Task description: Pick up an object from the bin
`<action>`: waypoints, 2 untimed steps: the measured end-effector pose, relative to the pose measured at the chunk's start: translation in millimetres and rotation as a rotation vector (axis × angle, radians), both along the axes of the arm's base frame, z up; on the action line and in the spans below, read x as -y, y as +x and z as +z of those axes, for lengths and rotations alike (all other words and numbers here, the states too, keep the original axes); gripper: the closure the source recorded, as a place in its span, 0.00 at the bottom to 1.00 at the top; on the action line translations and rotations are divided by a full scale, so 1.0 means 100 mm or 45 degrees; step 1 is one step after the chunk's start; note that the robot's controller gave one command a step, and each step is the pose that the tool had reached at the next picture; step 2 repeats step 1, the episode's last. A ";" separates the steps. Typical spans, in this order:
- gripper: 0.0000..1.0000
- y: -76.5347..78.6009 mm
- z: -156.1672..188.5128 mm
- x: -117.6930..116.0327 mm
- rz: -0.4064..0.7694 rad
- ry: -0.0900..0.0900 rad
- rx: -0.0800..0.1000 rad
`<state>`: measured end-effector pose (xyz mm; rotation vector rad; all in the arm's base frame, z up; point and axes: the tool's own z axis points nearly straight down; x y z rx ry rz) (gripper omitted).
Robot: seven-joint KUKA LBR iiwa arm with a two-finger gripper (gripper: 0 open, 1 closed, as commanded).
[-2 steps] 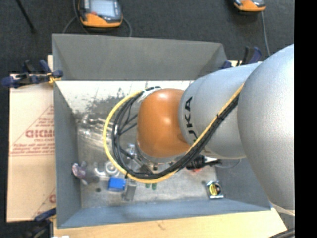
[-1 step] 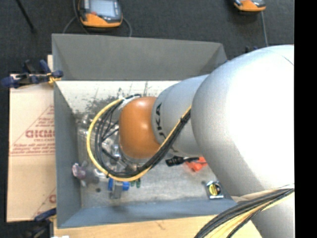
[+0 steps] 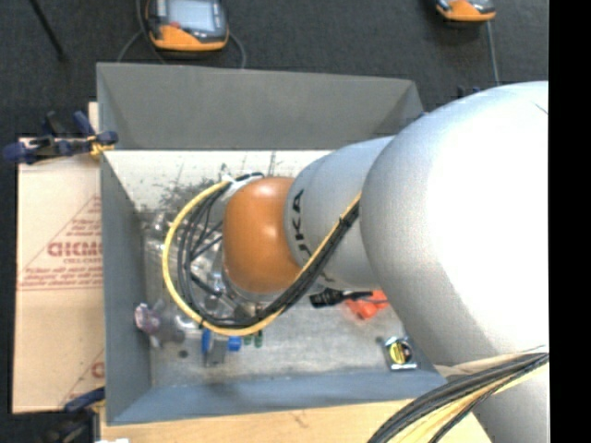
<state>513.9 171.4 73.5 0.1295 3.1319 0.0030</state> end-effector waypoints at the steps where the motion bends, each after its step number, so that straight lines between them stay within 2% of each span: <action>1: 1.00 -0.13 1.35 0.38 0.086 -0.002 0.004; 2: 1.00 -0.13 1.35 0.38 0.086 -0.002 0.004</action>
Offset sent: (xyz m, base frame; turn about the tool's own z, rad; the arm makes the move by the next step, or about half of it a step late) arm -0.0154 -0.0364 0.1297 -0.0702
